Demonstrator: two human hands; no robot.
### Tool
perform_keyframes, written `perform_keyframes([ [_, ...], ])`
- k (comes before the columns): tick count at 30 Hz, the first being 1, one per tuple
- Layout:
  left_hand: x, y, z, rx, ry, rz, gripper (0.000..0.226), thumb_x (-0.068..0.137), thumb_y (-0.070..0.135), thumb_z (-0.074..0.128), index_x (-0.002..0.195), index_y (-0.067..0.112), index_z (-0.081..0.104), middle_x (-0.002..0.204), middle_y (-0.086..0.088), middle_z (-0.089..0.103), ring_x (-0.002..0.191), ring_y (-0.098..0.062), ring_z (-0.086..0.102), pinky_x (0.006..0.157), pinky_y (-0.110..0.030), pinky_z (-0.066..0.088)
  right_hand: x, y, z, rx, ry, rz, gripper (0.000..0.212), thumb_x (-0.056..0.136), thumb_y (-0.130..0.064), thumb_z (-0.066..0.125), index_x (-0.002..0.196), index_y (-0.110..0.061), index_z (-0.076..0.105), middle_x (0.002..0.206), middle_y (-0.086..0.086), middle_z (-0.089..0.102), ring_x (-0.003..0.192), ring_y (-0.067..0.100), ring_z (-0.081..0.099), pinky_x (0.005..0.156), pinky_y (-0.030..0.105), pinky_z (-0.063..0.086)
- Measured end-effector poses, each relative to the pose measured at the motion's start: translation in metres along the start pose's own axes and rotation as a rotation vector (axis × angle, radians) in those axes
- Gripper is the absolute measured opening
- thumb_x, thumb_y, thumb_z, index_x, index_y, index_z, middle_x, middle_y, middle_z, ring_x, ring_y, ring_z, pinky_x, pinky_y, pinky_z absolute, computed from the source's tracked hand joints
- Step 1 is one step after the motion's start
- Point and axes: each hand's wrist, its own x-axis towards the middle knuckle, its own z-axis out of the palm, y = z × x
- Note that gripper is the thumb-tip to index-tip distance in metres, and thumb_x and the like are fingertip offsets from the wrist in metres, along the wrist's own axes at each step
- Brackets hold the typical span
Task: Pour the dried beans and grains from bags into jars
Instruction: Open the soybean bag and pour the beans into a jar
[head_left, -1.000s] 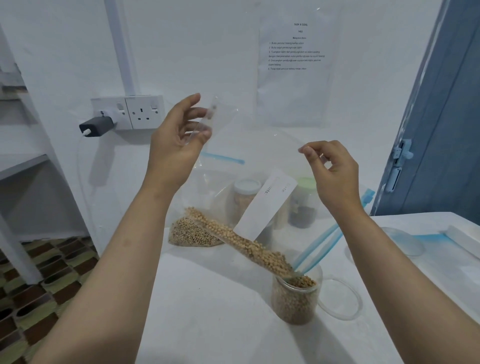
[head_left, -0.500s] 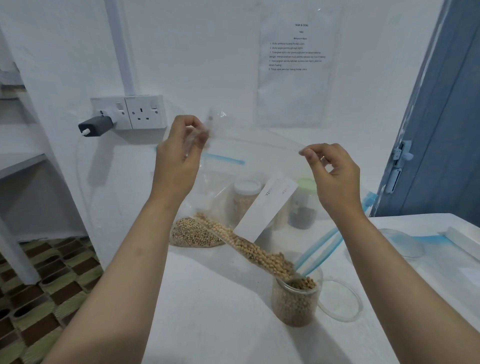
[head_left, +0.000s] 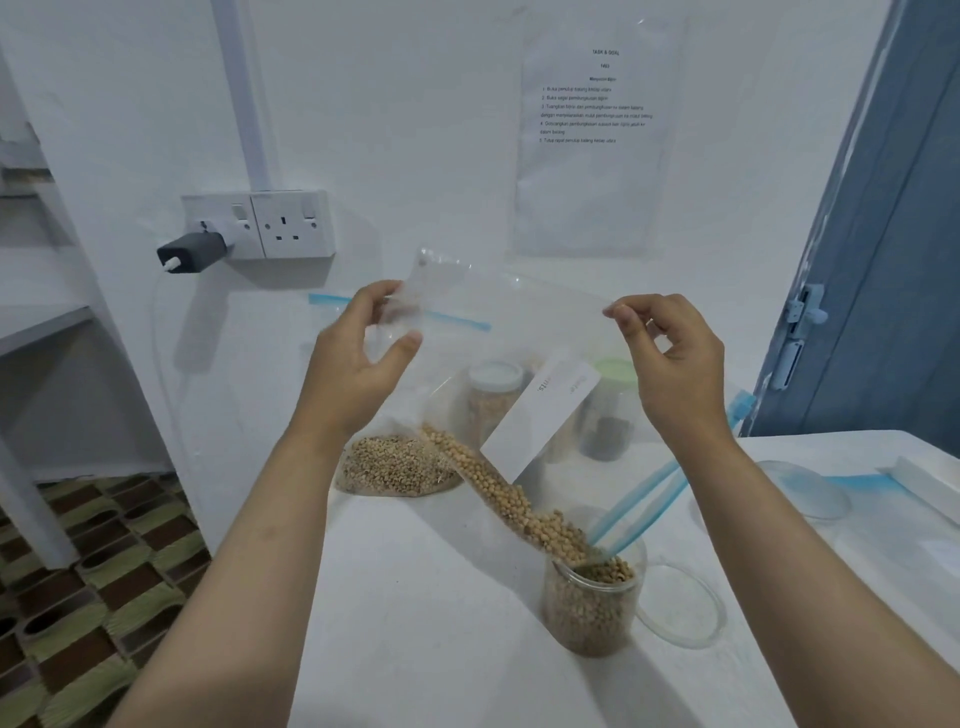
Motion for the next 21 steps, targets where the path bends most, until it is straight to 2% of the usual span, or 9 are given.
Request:
perform_keyframes([
  [3,-0.009,-0.021,0.009,0.047,0.019,-0.042,0.033,0.090,0.021,0.067,0.118,0.033,0.056,0.112,0.010,0.064,0.102,0.013,0.054,0.088,0.000,0.035,-0.001,0.000,0.000,0.006,0.004,-0.029,0.009,0.098,-0.025,0.061,0.093,-0.026,0.069,0.093,-0.003,0.066,0.084,0.010,0.056,0.079,0.017,0.044],
  [5,-0.013,-0.030,0.015,0.093,0.063,-0.030,0.015,0.095,0.016,0.063,0.108,0.023,0.062,0.106,0.002,0.067,0.095,0.013,0.055,0.085,-0.001,0.036,-0.002,0.000,-0.001,0.014,0.006,-0.033,0.009,0.098,-0.024,0.062,0.093,-0.026,0.069,0.093,-0.002,0.066,0.084,0.012,0.057,0.079,0.018,0.044],
  [8,-0.012,-0.033,0.017,0.093,0.096,-0.022,0.010,0.098,0.013,0.057,0.098,0.023,0.060,0.102,0.001,0.066,0.093,0.013,0.054,0.084,-0.002,0.036,-0.003,0.001,-0.001,0.006,-0.006,-0.038,0.009,0.098,-0.024,0.062,0.094,-0.024,0.070,0.093,-0.003,0.066,0.085,0.012,0.057,0.079,0.019,0.045],
  [11,-0.008,-0.032,0.017,0.020,0.119,-0.041,0.011,0.101,0.019,0.052,0.100,0.029,0.056,0.102,0.008,0.063,0.096,0.002,0.058,0.087,-0.014,0.044,-0.004,0.002,-0.002,0.025,-0.006,-0.033,0.010,0.098,-0.022,0.061,0.094,-0.022,0.071,0.093,-0.001,0.066,0.085,0.014,0.058,0.080,0.021,0.045],
  [13,-0.007,-0.028,0.017,-0.014,0.118,-0.044,0.012,0.103,0.021,0.047,0.101,0.031,0.051,0.095,0.014,0.060,0.080,-0.005,0.056,0.077,-0.018,0.044,-0.005,0.003,-0.003,0.034,-0.001,-0.034,0.010,0.098,-0.022,0.061,0.094,-0.022,0.071,0.093,0.001,0.067,0.086,0.016,0.059,0.080,0.022,0.045],
  [15,-0.005,-0.022,0.017,0.013,0.114,-0.013,0.011,0.105,0.021,0.042,0.102,0.031,0.045,0.089,0.011,0.058,0.062,-0.006,0.042,0.061,-0.019,0.037,-0.005,0.003,-0.003,0.034,0.004,-0.029,0.011,0.098,-0.022,0.061,0.094,-0.024,0.070,0.093,0.000,0.067,0.087,0.016,0.059,0.081,0.022,0.045],
  [16,-0.004,-0.019,0.017,0.034,0.114,0.011,0.009,0.105,0.023,0.041,0.103,0.030,0.044,0.089,0.008,0.059,0.058,-0.007,0.039,0.058,-0.020,0.034,-0.006,0.004,-0.004,0.032,0.007,-0.023,0.011,0.098,-0.022,0.060,0.094,-0.024,0.070,0.093,-0.001,0.066,0.087,0.015,0.059,0.081,0.021,0.045],
  [19,0.000,-0.012,0.015,0.054,0.109,0.061,0.007,0.106,0.023,0.039,0.104,0.028,0.044,0.092,0.002,0.062,0.060,-0.005,0.043,0.061,-0.018,0.035,-0.006,0.005,-0.005,0.035,0.017,-0.007,0.011,0.099,-0.022,0.060,0.094,-0.025,0.070,0.093,-0.002,0.066,0.087,0.015,0.059,0.081,0.019,0.044],
  [21,0.004,-0.009,0.014,0.048,0.106,0.072,0.008,0.105,0.019,0.039,0.107,0.025,0.046,0.090,0.001,0.062,0.070,0.000,0.049,0.067,-0.015,0.037,-0.006,0.006,-0.005,0.039,0.020,-0.001,0.011,0.099,-0.022,0.060,0.094,-0.025,0.070,0.093,-0.003,0.066,0.087,0.015,0.058,0.081,0.018,0.043],
])
